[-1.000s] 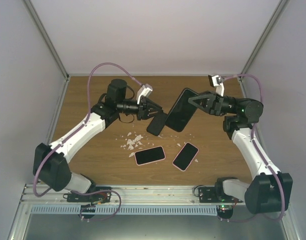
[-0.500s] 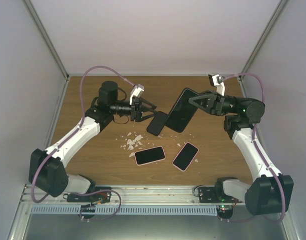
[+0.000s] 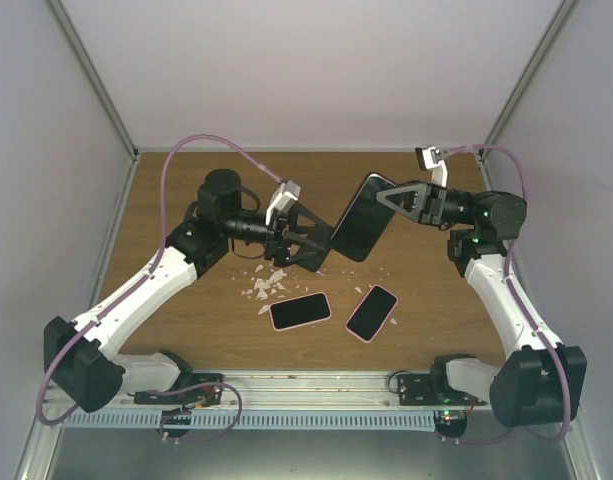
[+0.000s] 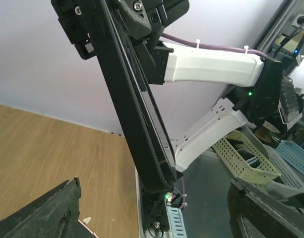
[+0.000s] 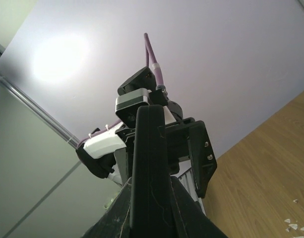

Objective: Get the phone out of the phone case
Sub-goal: Remove the phone case from the phone.

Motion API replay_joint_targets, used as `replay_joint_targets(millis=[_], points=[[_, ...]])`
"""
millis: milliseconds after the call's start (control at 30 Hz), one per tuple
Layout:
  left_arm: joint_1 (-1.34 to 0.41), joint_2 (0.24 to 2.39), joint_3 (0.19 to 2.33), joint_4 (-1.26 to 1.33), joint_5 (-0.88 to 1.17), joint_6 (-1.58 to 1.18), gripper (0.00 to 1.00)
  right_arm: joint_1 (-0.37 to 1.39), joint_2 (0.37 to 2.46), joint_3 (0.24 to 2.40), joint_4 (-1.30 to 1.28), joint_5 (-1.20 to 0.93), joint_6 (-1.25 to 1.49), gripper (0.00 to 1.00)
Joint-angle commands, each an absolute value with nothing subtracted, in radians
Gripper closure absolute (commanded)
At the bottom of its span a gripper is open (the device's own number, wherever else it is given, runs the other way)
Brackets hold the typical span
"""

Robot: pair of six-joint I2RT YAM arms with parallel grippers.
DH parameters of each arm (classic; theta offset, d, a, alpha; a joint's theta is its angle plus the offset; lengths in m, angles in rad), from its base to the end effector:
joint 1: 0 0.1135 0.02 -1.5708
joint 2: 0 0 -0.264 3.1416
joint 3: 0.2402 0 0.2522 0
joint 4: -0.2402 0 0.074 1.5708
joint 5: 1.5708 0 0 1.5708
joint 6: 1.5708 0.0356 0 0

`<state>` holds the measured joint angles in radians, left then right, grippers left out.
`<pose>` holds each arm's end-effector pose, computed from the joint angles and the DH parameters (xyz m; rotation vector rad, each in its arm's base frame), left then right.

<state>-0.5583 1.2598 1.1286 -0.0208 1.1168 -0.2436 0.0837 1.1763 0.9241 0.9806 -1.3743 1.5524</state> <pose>0.2193 -0.1747 0.3787 1.1432 1.5049 -1.5160 0.2274 0.0541 0.4081 -0.5804 1.6582 1.8438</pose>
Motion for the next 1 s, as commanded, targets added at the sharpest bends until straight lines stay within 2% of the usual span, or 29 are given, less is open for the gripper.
replay_joint_targets(millis=[0,300,967], points=[[-0.572,1.274,1.147,-0.014,1.074,-0.236,0.21,0.080,1.175,0.960,0.951,-1.326,1.559,1.00],[-0.570,1.300,1.116,0.031,1.049,-0.315,0.27,0.080,1.167,0.950,1.011,-1.329,1.577,0.99],[-0.538,1.335,1.044,0.141,1.036,-0.492,0.31,0.095,1.152,0.953,1.113,-1.338,1.594,1.00]])
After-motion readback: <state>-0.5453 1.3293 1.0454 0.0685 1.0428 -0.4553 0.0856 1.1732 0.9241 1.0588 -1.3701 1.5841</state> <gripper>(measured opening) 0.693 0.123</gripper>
